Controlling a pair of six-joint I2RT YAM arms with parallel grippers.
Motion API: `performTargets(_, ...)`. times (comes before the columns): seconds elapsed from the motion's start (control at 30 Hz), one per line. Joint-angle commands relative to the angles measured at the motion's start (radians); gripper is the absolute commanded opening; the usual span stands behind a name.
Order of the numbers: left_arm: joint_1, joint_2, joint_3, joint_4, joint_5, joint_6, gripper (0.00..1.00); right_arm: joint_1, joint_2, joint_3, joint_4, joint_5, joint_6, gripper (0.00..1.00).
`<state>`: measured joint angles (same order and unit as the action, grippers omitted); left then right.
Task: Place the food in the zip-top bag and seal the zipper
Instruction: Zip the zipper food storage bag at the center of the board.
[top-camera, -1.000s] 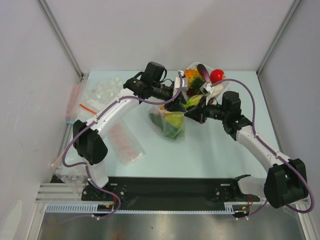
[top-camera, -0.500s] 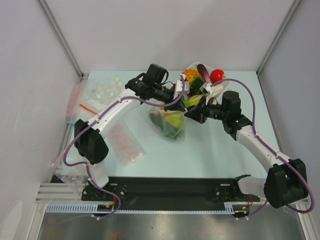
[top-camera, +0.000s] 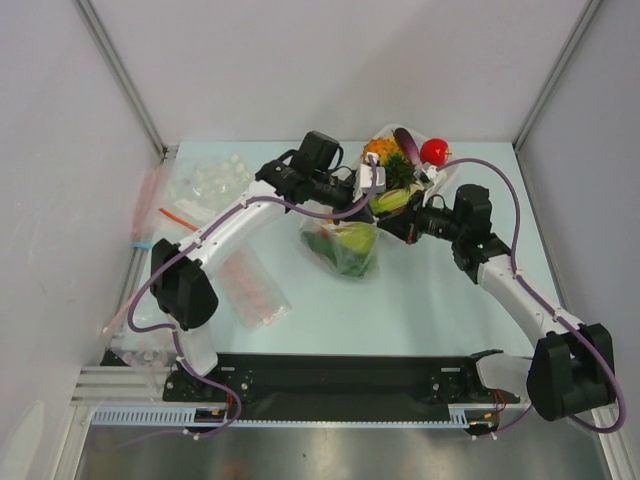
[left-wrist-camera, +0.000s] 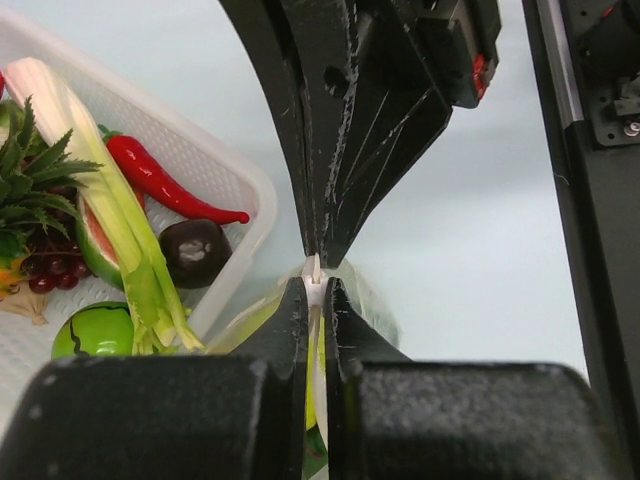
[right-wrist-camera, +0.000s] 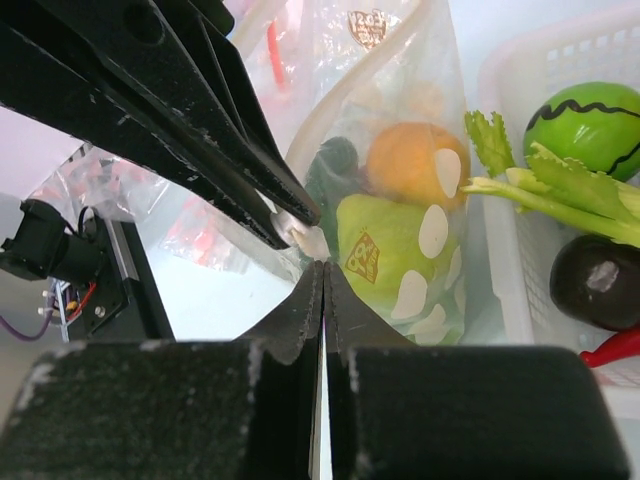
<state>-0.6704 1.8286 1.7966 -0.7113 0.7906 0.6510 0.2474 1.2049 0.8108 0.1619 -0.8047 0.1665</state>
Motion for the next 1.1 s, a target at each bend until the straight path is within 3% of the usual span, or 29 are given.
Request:
performTargets(0.0,0.006,-0.058,-0.041,0.047,-0.071,-0.025,0.00,-0.023,-0.036,0.004,0.076,0.032,0.036,0.00)
performTargets(0.2,0.006,-0.097,-0.074,0.122,-0.059,-0.088,0.00,-0.027,-0.031,0.005,0.076,0.016,0.042,0.00)
performTargets(0.3,0.005,-0.095,-0.069,0.150,-0.038,-0.135,0.00,-0.016,-0.030,0.010,0.079,0.004,0.039,0.16)
performTargets(0.33,0.003,-0.097,-0.066,0.159,-0.037,-0.146,0.00,-0.011,-0.030,0.014,0.082,-0.002,0.030,0.27)
performTargets(0.43,-0.006,-0.097,-0.052,0.161,-0.036,-0.163,0.00,0.006,-0.036,0.016,0.074,-0.025,0.002,0.36)
performTargets(0.73,-0.024,-0.111,-0.006,0.132,-0.007,-0.159,0.00,0.032,-0.047,0.010,0.059,-0.037,-0.055,0.42)
performTargets(1.07,-0.043,-0.123,0.029,0.084,0.050,-0.105,0.00,0.036,-0.034,0.018,0.085,-0.054,-0.059,0.38)
